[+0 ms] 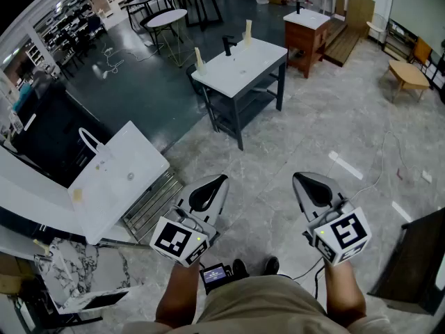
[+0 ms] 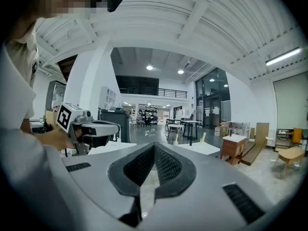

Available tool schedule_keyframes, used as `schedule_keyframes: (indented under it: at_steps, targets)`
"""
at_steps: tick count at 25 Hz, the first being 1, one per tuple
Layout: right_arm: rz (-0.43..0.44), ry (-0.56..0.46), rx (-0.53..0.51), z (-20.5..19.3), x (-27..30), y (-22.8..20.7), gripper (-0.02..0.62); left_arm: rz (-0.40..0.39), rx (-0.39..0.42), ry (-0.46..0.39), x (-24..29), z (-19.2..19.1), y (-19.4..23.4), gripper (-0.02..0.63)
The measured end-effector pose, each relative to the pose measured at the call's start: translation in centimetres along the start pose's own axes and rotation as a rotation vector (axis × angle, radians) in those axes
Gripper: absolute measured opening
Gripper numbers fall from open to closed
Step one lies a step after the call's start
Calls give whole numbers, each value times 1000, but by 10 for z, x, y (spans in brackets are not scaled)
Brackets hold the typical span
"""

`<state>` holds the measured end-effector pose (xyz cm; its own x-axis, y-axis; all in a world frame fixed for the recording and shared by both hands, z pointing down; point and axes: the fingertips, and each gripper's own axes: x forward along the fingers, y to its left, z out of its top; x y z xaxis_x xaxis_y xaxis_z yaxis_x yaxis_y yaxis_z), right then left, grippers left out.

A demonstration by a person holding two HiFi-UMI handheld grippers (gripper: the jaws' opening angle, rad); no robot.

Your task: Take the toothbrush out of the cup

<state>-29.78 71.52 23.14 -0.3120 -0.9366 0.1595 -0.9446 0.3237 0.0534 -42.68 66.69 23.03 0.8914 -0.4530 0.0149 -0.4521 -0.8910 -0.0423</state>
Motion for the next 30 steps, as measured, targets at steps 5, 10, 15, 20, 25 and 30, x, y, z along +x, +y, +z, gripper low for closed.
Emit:
schedule_keyframes:
  at_steps: [5,10,15,20,25,30]
  targets:
    - [-6,3,-1,0,8,1,4,0,0,0,1,-2,8,8]
    - [-13,7,2,0,13,0,3,-6,-1,-1,3,-3,14,6]
    - [-14,-16,23,3,23,7,5,-14,2,-2,-2,-7,26,8]
    - [-64,-35,17,10,32,5,5,-35,14,-25,-6,-9,38,8]
    - [-87,-19,10,11,44,1,5,-36,-9,-32,3,-14,61,8]
    - [-94,-25,40,2,62,-47,5,-40,2,3,48,-21,72,6]
